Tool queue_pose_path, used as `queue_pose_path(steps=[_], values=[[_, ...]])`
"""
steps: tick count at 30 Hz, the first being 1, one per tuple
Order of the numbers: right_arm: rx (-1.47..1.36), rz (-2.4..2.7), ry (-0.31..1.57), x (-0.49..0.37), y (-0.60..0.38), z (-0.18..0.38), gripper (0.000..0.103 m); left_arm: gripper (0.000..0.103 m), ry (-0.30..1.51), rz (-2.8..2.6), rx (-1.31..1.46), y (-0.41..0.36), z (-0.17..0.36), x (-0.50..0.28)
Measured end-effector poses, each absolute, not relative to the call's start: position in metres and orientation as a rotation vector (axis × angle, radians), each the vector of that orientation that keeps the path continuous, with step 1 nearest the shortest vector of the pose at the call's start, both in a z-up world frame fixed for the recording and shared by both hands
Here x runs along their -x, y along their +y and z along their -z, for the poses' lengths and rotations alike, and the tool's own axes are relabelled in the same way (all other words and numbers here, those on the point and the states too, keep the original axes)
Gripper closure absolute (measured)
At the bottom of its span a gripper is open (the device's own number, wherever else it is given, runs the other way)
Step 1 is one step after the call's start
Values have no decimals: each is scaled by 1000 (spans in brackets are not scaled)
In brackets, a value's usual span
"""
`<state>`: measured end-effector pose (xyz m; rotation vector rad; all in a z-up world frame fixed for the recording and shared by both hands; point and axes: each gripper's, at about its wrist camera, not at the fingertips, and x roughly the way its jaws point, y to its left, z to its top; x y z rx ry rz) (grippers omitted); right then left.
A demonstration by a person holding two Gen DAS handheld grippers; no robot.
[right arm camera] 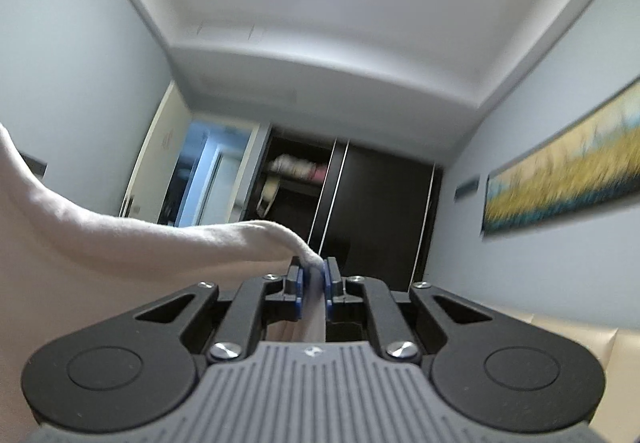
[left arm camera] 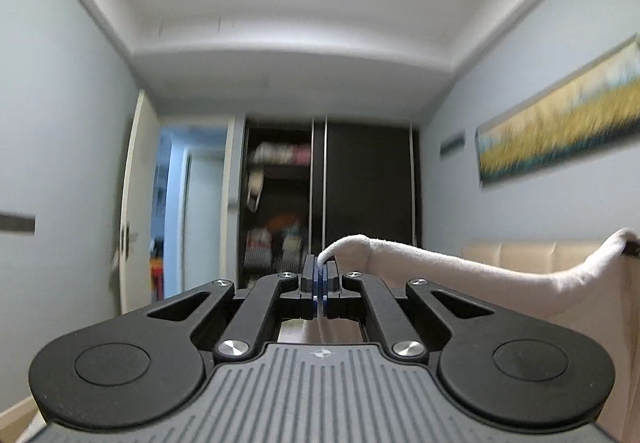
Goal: Fold clothes
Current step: 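Raise the garment high with both grippers, holding it spread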
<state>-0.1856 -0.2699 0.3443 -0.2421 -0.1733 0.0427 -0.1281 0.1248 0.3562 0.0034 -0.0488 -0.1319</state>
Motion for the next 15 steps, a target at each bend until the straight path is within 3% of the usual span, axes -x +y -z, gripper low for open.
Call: queue_pose_path(steps=[6,15], values=[[206,-44,26,101,-269,-283,92,103,174,96,-13,145,-294,29],[194,-4,136,-34,-262,-254,92,103,245,44,-84,120,-254,-88]])
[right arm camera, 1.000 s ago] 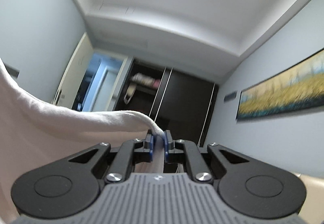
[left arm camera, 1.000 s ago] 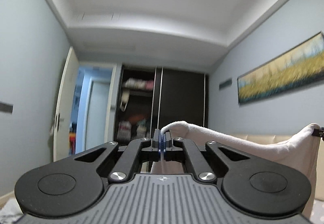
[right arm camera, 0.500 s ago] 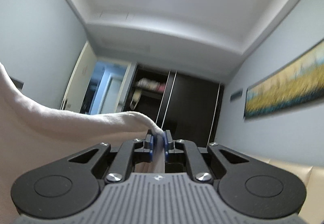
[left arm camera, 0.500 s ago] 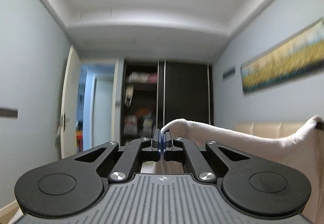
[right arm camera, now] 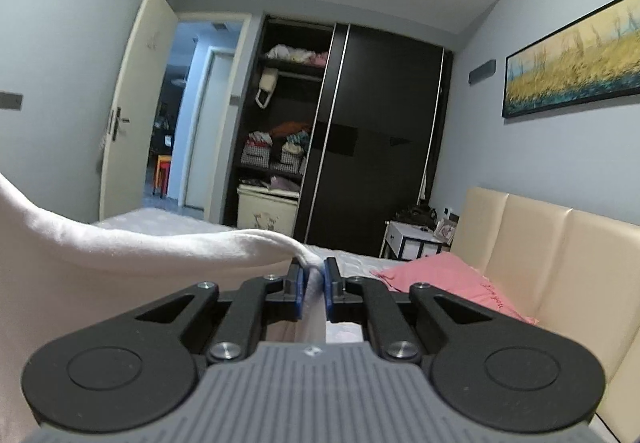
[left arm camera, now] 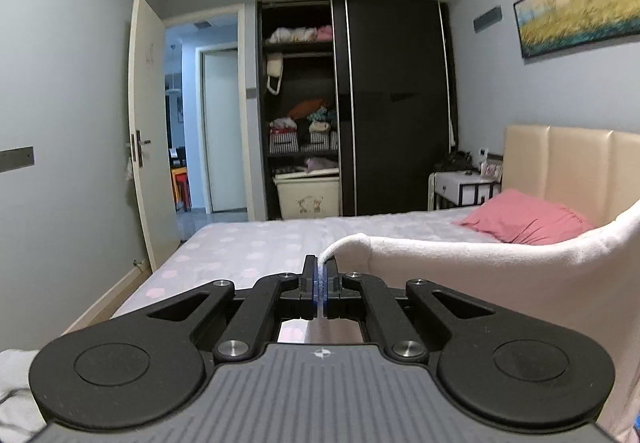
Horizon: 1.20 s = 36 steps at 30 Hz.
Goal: Fold clothes
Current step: 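Raise the garment high with both grippers, holding it spread, then lay the garment flat on the bed and open both grippers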
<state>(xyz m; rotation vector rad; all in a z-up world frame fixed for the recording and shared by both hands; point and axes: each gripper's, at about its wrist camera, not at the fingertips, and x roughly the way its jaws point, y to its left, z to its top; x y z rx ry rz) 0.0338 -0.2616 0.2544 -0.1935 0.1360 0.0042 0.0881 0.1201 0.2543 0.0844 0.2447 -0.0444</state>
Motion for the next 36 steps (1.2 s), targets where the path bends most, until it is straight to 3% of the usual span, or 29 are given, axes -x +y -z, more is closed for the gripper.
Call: queue_pose_path(steps=[5,16,32,36], values=[[172,10,266,-124,-259,-221,92,103,375,38,-103,103,-216,-164],[140,51,527,-286,-276,-83,92,103,596,32,-188,90,-82,-299],[185,-5,840,-406,-280,66,91,102,908,45,-272,75,68,-405],[199,-51,916,-410,-285,81,85,97,964,108,-278,79,78,-405]])
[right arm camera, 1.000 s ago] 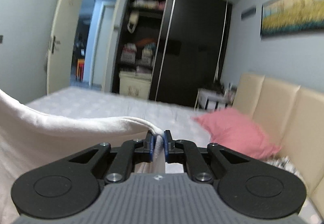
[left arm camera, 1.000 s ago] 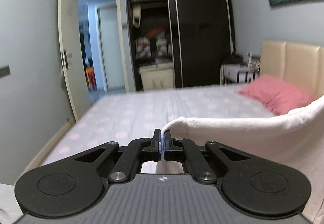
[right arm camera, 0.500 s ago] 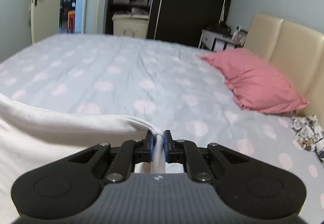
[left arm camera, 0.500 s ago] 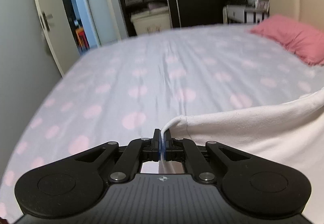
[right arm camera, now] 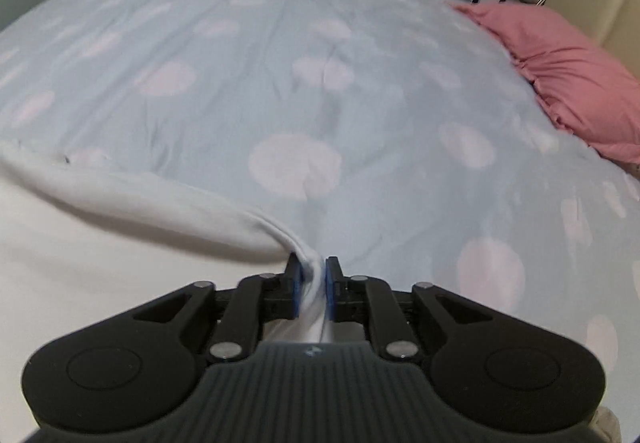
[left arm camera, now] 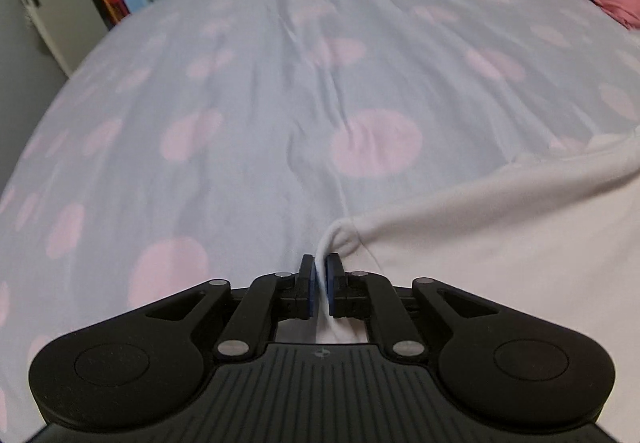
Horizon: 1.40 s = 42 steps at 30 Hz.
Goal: Fold clothes
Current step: 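Lay the garment flat on the bed and open both grippers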
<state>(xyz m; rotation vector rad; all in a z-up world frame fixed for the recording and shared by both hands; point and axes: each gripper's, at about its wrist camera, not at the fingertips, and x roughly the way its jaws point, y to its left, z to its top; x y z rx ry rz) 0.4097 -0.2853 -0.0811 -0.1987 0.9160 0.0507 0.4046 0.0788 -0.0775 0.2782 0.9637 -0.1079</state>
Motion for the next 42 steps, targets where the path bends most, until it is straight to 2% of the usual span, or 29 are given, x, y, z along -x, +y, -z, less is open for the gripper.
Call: queue_pose_path(steps=[1,3,10,15,18,26,28,29,30,33,39,42], values=[[198,-59,912,-408,-288,79,75,94,953,125,-272,81,74,-403],[171,-85,883,-404,-294,66,64,83,932,160,-237,88,61,-400],[35,-264,750,-402,-291,18,60,74,824,322,-135,78,13,-408],[126,-348,764,-418,-255,11,60,74,865,394,-159,35,33,-430],[74,-353,799,-440,-245,23,60,74,912,418,-101,20,54,-443],[-45,-399,984,-469,-240,76,63,74,963,455,-63,9,87,-443],[-56,-439,1011,-464,-240,83,83,76,955,473,-49,10,88,-440],[-54,-455,1015,-461,-240,86,84,83,951,487,-48,10,89,-439],[-46,-465,1007,-457,-240,86,86,89,945,503,-52,8,88,-436],[-43,-478,961,-449,-242,78,93,97,907,531,-97,3,85,-426],[-28,-435,801,-447,-245,49,94,99,764,458,-71,7,57,-429],[-11,-386,763,-456,-240,46,94,99,765,410,-66,4,53,-441]])
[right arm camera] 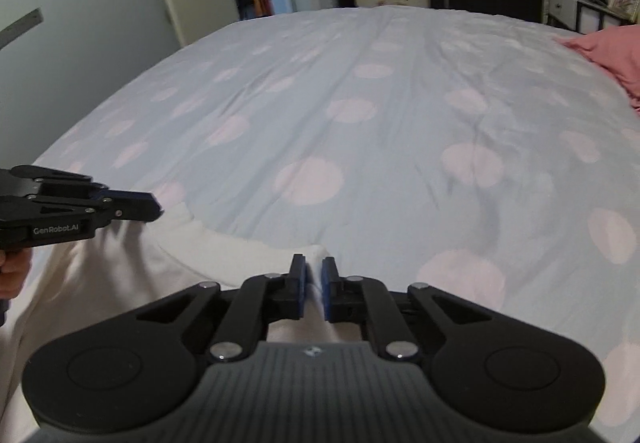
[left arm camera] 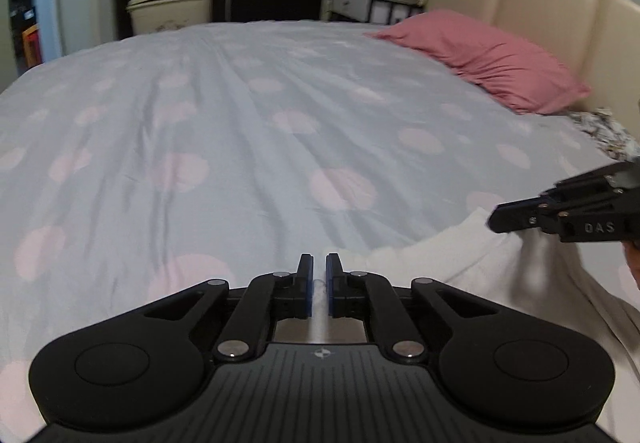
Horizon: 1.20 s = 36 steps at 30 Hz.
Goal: Fold clothes
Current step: 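Lay the garment flat on the bed and open both grippers, then move both tools over the spread white garment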
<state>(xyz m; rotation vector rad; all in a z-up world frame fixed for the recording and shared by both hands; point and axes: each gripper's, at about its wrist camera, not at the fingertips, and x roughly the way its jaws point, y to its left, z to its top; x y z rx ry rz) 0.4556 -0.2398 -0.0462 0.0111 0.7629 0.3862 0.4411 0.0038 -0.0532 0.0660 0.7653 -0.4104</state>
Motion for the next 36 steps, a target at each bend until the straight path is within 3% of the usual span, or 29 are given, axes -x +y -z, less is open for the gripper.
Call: queue_pose_path(steps=[9,12,15,19,26,36], values=[[41,-311,793,-480,-234,85,96,98,807,308,-35,6,71,-466],[16,-295,795,-479,-241,85,91,94,803,287,-33,12,71,-464],[9,-275,776,-471,-253,71,70,89,798,263,-61,19,65,-454],[15,-244,780,-451,-272,45,70,87,821,226,-77,35,52,-432],[-28,-206,825,-366,-310,8,64,77,859,165,-84,70,15,-355],[-82,-237,922,-183,-314,-2,60,76,965,153,-91,101,-7,-204]])
